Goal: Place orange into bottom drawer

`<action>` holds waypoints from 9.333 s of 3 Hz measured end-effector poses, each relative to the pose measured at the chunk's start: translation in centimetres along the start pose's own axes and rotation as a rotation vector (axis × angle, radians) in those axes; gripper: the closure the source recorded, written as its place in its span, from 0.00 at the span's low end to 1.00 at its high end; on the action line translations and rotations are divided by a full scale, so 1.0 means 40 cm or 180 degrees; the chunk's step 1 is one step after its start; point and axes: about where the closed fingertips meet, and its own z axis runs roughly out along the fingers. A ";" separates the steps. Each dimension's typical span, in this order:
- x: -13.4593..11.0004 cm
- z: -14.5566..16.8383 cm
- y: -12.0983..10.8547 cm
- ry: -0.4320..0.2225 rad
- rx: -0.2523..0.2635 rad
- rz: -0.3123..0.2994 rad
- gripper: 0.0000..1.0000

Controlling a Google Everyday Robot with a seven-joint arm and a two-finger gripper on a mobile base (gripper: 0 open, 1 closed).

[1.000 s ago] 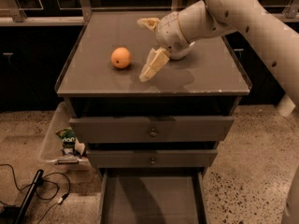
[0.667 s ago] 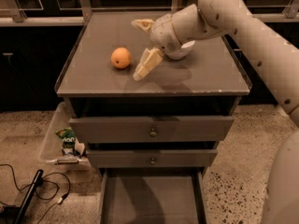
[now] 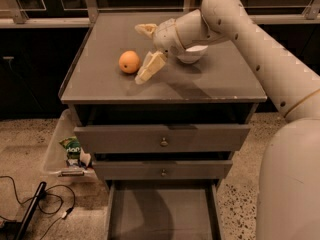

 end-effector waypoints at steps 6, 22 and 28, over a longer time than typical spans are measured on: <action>0.069 0.100 -0.028 0.0238 -0.0234 0.0453 0.65; 1.022 0.205 1.085 0.0697 -0.0522 0.2001 1.00; 1.420 0.228 0.962 0.0413 0.0526 0.1597 1.00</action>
Offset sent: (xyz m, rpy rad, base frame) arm 0.0321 0.0143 -0.0410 -0.1063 0.1712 -0.0635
